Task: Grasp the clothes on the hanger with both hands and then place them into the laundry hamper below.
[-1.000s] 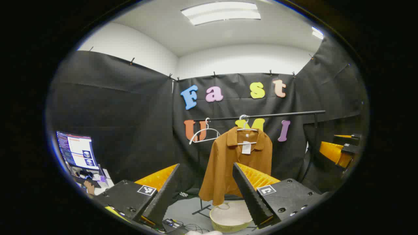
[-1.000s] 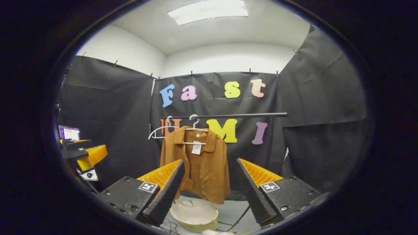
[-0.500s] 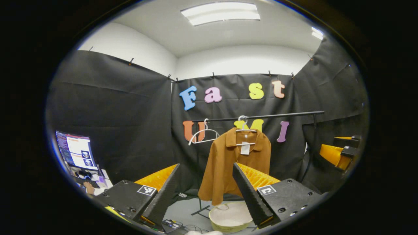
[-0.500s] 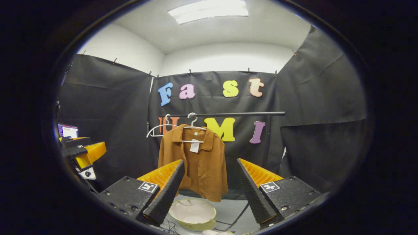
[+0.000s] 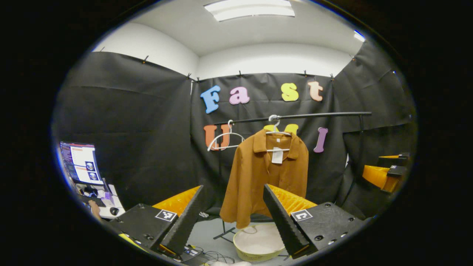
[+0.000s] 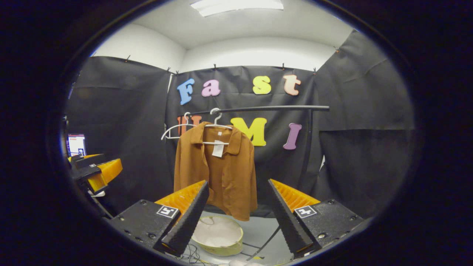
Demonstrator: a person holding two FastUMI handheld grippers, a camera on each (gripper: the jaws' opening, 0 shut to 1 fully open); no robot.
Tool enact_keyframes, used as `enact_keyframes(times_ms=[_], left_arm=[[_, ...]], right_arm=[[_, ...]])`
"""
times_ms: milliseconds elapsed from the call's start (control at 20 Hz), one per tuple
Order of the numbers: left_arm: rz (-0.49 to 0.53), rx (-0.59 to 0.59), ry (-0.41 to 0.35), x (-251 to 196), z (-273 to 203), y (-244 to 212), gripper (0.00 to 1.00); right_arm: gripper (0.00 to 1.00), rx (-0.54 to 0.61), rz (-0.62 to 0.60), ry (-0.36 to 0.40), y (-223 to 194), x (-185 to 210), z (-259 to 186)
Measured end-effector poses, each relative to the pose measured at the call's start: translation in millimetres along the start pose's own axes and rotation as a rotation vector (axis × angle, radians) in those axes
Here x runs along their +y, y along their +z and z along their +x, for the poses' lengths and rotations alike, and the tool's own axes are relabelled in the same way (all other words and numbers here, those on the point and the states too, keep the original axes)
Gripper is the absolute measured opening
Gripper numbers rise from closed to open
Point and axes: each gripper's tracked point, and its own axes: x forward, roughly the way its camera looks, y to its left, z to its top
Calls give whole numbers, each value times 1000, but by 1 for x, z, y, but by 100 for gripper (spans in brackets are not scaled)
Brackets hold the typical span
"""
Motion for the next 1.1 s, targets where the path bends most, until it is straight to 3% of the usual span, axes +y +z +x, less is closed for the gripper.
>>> enact_keyframes(times_ms=[250,400,600,650,750,800,1100], left_arm=[[-27,-8,-41,-33,64,-18,100],[-82,-75,-93,-64,114,-11,100],[-51,-79,-107,-86,189,-19,100],[-31,-87,-108,-91,208,-21,100],[-3,-95,-96,-98,244,-23,91],[-1,-101,-91,-101,261,-22,100],[29,-110,-16,-99,336,-20,100]], right_arm=[[99,44,-16,4,-22,-13,69],[100,66,-25,23,-31,-14,129],[99,68,-23,71,-35,-6,218],[99,67,-24,81,-34,-4,238],[99,59,-19,107,-28,1,277],[100,57,-15,118,-24,3,296],[99,50,44,175,5,21,391]])
